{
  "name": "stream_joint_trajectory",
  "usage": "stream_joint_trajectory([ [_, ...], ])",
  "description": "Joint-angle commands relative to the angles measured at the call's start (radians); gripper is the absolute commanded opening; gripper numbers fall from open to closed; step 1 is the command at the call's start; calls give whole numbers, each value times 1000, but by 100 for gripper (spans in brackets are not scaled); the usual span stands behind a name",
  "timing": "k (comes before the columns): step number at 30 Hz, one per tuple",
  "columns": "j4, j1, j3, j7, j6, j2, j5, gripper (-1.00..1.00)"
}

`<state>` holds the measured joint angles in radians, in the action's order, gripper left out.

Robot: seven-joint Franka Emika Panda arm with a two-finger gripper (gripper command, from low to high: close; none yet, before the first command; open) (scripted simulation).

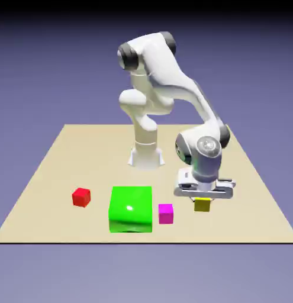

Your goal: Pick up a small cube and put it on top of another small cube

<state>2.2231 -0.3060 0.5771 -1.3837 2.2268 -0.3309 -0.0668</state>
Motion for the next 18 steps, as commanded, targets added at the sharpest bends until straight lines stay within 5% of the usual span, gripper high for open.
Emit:
stream_joint_trajectory([
  [1, 36, -29, -1, -31, 18, 33, -41, -100],
  [8, 255, -211, -4, -212, 131, 238, -309, -100],
  [14, 283, -147, -36, -240, 337, 58, -261, -100],
  [15, 283, -147, -36, -240, 337, 57, -261, 100],
  [18, 272, -172, -24, -229, 255, 130, -280, 100],
])
